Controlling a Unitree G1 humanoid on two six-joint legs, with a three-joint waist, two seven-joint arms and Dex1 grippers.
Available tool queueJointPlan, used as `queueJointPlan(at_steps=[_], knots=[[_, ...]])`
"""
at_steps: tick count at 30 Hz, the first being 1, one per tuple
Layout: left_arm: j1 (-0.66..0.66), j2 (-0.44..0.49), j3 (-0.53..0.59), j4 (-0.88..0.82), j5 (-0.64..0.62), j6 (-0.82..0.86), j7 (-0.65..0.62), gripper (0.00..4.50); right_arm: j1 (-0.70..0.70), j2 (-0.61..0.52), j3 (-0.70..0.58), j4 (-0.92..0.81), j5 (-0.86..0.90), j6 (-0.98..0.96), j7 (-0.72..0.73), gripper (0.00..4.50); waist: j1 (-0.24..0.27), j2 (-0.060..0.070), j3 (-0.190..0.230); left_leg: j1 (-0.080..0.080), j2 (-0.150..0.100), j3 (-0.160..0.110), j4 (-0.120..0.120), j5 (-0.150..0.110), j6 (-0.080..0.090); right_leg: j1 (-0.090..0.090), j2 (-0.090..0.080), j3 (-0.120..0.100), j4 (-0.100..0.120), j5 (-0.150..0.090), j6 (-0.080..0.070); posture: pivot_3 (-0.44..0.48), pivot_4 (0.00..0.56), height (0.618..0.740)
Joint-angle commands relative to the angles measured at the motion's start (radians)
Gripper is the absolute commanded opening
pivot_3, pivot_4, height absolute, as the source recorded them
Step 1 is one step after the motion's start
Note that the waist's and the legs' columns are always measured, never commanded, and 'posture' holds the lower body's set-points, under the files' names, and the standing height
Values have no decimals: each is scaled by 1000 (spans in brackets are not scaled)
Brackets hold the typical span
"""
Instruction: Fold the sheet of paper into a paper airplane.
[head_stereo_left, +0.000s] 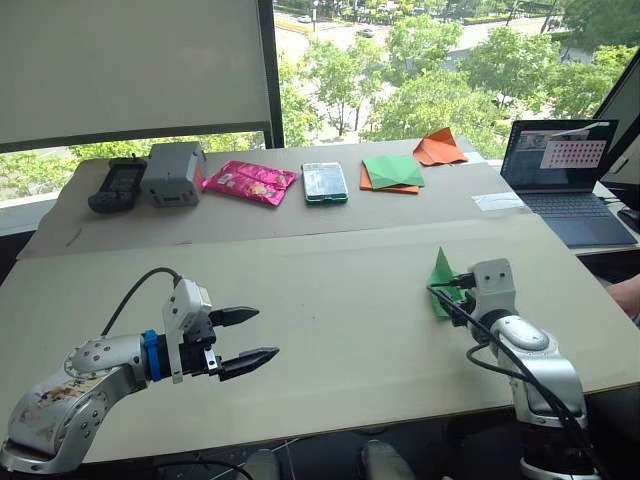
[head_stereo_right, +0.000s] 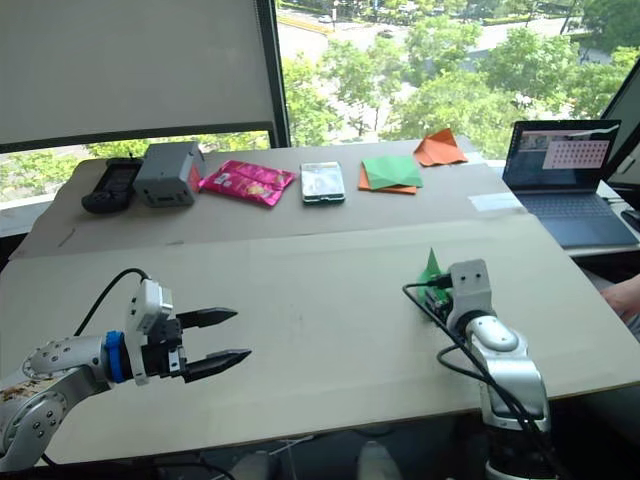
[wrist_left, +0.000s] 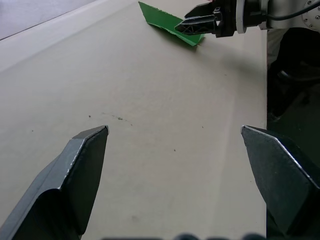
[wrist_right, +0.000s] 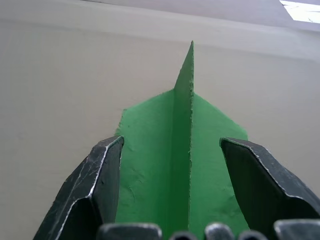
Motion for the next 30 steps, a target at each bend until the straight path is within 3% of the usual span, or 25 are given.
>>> queueJointPlan(at_steps=[1,5,9,12,19,30], knots=[[0,19,59,0,-16,-8,-5,4500,-44,-72,-36,-151,111,-29,125,4471,0,-1,1,0,0,0,0,0,0,0,0,0,0,0,0,0,150,732],[45,-16,84,48,45,-74,22,4500,-54,-74,-2,-286,326,-24,285,4471,-3,-2,2,2,0,0,0,-3,-3,0,0,0,0,0,0,0,150,732],[67,-85,122,106,106,-161,94,4500,54,-146,133,-299,294,-118,383,4471,5,-2,1,1,0,0,0,-3,-3,0,0,-1,0,0,0,0,150,732],[84,-100,130,127,154,-198,122,4500,89,-149,185,-255,261,-176,367,4471,8,-7,1,0,0,0,0,-3,-3,0,-1,-1,-2,0,0,0,150,732],[109,-127,138,106,139,-193,133,4500,99,-118,238,-77,188,-295,334,4471,5,-3,2,-2,0,1,3,-4,-4,1,-3,-2,-16,0,0,0,150,732],[115,-133,148,115,118,-193,118,4500,63,-106,233,-31,198,-306,331,4471,5,-1,2,-2,0,0,3,-3,-3,1,-1,-1,-14,0,0,0,150,732]])
